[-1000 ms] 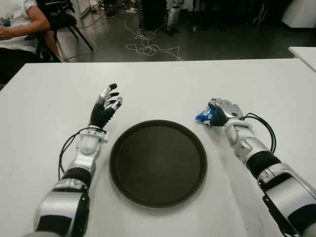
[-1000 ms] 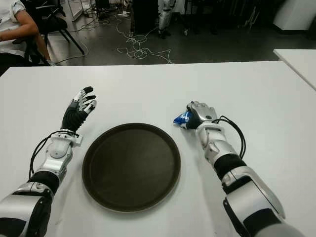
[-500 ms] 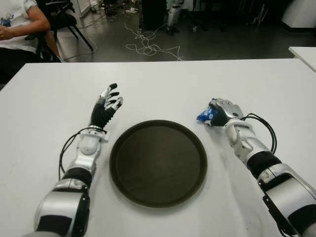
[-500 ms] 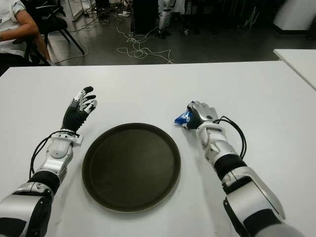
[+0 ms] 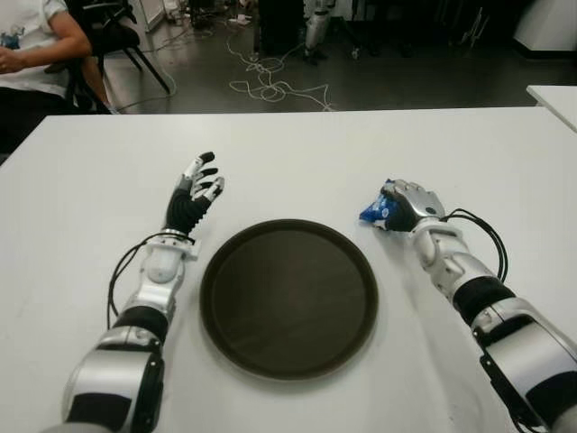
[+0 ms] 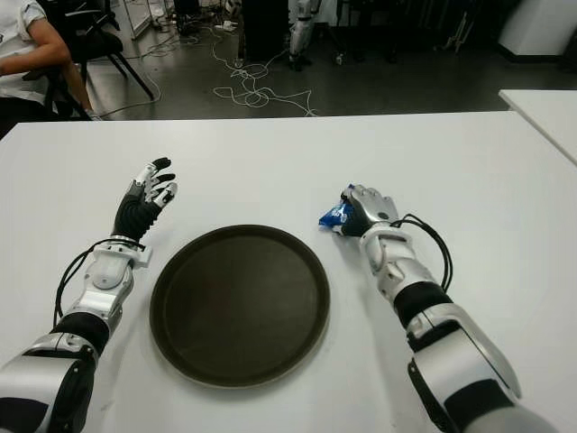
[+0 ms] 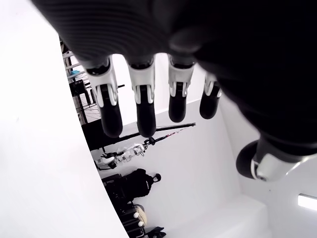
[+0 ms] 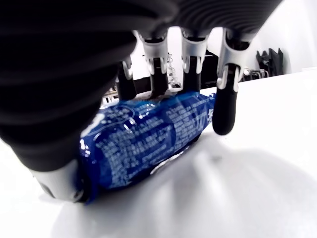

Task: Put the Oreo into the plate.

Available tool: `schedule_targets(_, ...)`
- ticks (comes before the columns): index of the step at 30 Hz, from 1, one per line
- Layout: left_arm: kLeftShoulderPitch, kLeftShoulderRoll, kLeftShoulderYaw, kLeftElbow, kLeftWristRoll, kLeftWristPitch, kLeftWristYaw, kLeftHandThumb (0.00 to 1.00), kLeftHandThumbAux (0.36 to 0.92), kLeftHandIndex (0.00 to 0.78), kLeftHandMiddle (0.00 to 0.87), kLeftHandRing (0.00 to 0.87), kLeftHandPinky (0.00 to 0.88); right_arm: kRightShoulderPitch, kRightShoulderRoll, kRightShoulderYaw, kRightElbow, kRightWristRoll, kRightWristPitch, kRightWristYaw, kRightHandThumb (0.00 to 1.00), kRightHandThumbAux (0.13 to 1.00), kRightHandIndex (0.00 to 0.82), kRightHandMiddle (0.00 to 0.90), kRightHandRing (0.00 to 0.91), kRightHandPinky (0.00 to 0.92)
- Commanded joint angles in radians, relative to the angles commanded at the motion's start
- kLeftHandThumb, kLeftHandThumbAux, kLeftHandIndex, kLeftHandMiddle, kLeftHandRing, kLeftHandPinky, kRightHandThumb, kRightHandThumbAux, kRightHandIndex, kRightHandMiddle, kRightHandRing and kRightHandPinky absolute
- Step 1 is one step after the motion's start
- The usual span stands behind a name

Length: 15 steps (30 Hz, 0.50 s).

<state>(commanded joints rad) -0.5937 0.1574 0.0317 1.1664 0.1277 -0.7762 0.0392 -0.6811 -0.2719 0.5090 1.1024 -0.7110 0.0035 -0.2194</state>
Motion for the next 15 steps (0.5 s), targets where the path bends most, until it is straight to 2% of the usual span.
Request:
schedule_targets(6,-0.001,-0.001,0.001,0.001,-0.002,0.004,-0.001,0.576,0.484,0.119,0.123,0.131,0.179,-0.004,-0.005,0.017,0.014,0.004,-0.028,0.01,0.152,0.319,0.002,0.002,0.002,0.002)
schedule_targets(8,0.0,0.0,-0.001,0.001,0.004,0.001,0.007,0.578,0.48,0.114,0.122,0.13,0.177,-0.004,-0.01,0.021,0.011,0.006,-0.041,0.011,0.15,0.316,0.001,0.001,0.001,0.035)
schedule_targets(9,0.0,0.001,-0.003,0.002,0.008,-0.001,0.013,0.588,0.479,0.109,0.121,0.13,0.182,-0.004,-0.014,0.021,0.008,0.007,-0.054,0.01,0.171,0.322,0.0,0.0,0.0,0.081)
schedule_targets(10,0.0,0.002,-0.004,0.002,0.011,-0.002,0.017,0.595,0.479,0.107,0.119,0.13,0.186,-0.004,-0.017,0.021,0.007,0.009,-0.063,0.009,0.196,0.333,0.0,0.002,0.026,0.132)
schedule_targets(12,0.0,0.002,-0.005,0.003,0.013,-0.004,0.022,0.603,0.477,0.106,0.118,0.131,0.189,-0.004,-0.021,0.021,0.007,0.011,-0.077,0.005,0.217,0.343,0.0,0.004,0.049,0.177)
schedule_targets(15,-0.001,0.002,-0.007,0.003,0.017,-0.004,0.028,0.599,0.476,0.107,0.114,0.13,0.189,-0.001,-0.03,0.015,0.002,0.018,-0.104,-0.001,0.259,0.364,0.032,0.075,0.13,0.243)
